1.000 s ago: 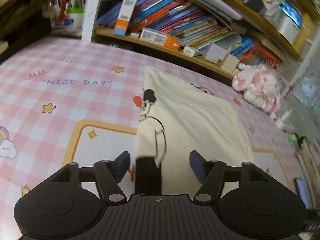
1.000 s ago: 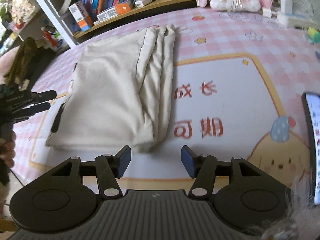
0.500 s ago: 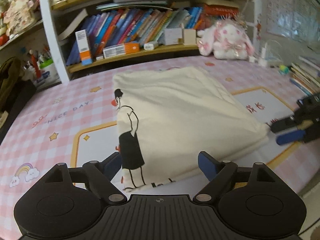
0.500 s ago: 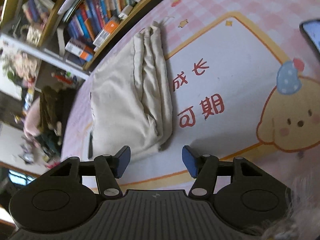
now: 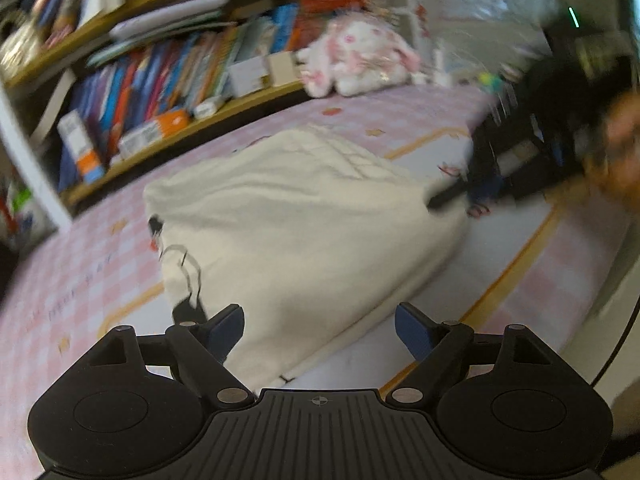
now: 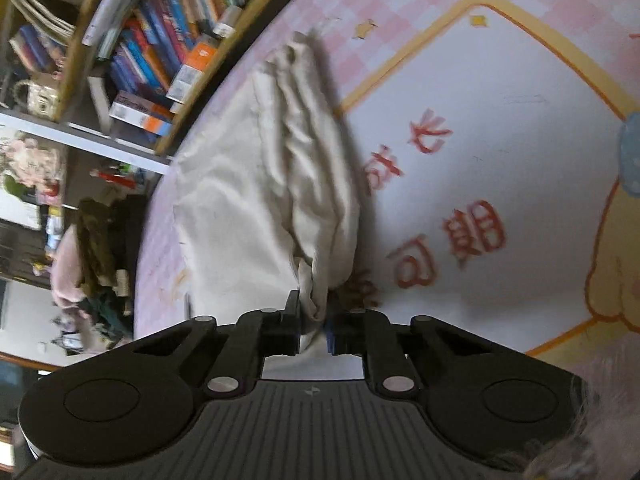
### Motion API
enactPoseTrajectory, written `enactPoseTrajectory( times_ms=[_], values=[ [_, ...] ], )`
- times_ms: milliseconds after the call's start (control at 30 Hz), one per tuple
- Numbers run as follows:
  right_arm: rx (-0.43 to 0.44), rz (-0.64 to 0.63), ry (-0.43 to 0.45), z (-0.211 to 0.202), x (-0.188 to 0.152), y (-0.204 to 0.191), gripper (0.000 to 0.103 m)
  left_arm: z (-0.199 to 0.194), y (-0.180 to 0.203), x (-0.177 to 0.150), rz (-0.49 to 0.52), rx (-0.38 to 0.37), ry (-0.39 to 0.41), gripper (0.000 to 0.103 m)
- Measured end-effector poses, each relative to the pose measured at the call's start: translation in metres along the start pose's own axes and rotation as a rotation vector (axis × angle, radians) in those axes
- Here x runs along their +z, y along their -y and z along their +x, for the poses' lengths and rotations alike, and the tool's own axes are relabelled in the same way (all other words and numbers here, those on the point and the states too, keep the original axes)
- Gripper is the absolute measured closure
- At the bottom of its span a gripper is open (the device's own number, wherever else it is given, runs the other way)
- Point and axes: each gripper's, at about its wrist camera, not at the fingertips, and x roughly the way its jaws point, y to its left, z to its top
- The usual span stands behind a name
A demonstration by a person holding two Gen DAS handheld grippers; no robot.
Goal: Fold clothes
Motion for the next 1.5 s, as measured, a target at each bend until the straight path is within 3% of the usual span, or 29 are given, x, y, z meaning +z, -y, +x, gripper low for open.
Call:
enactPoseTrajectory(
  times_ms=[133, 267, 300, 367, 400, 467, 500, 533, 600, 667, 867, 967, 1133, 1200, 1233, 1267, 1500],
  values=[
    [0.074, -0.01, 0.019, -0.01, 0.006, -0.018, 0.093, 0.012, 0.017, 0.0, 0.144, 0.023, -0.012, 0.03],
    [0.089, -0.038, 0.024, -0.015, 0.009, -0.031, 0.093, 0.024, 0.033, -0.004, 0.285, 0.115, -0.003, 0.044],
    [0.084, -0.048, 0.023, -0.015, 0.01, -0.034, 0.093, 0.026, 0.035, -0.004, 0.306, 0.133, 0.003, 0.059],
    [0.075, -0.067, 0.022, -0.016, 0.011, -0.039, 0.093, 0.03, 0.034, -0.004, 0.308, 0.15, 0.001, 0.079],
    [0.066, -0.085, 0.021, -0.016, 0.011, -0.041, 0.093, 0.029, 0.031, -0.003, 0.295, 0.146, 0.004, 0.082],
    [0.012, -0.175, 0.011, -0.02, 0.01, -0.047, 0.082, 0.027, 0.025, 0.0, 0.263, 0.127, 0.017, 0.084],
    [-0.03, -0.255, 0.005, -0.022, 0.008, -0.053, 0.075, 0.025, 0.022, 0.002, 0.254, 0.118, 0.022, 0.084],
    [-0.078, -0.365, -0.001, -0.024, 0.004, -0.06, 0.06, 0.024, 0.021, 0.003, 0.247, 0.111, 0.025, 0.084],
    [-0.164, -0.607, -0.016, -0.025, -0.009, -0.074, 0.053, 0.024, 0.018, 0.004, 0.229, 0.094, 0.023, 0.083],
    [-0.251, -0.849, -0.03, -0.026, -0.021, -0.088, 0.035, 0.026, 0.014, 0.006, 0.208, 0.077, 0.018, 0.083],
    [-0.419, -1.563, -0.076, 0.008, -0.09, -0.096, 0.022, 0.025, 0.008, 0.008, 0.16, 0.046, 0.015, 0.082],
    [-0.47, -1.845, -0.063, 0.029, -0.124, -0.089, 0.022, 0.023, 0.006, 0.009, 0.139, 0.037, 0.021, 0.082],
    [-0.549, -1.905, -0.001, 0.05, -0.131, -0.083, 0.027, 0.021, 0.004, 0.008, 0.127, 0.03, 0.029, 0.079],
    [-0.58, -1.928, 0.024, 0.058, -0.134, -0.08, 0.041, 0.023, 0.003, 0.004, 0.139, 0.032, 0.024, 0.079],
    [-0.596, -1.94, 0.036, 0.062, -0.135, -0.079, 0.059, 0.023, 0.003, 0.001, 0.151, 0.037, 0.02, 0.079],
    [-0.612, -1.951, 0.049, 0.067, -0.137, -0.078, 0.067, 0.024, 0.003, -0.002, 0.167, 0.046, 0.015, 0.079],
    [-0.693, -1.973, 0.053, 0.067, -0.133, -0.066, 0.07, 0.021, -0.007, -0.022, 0.241, 0.107, -0.009, 0.078]
  ],
)
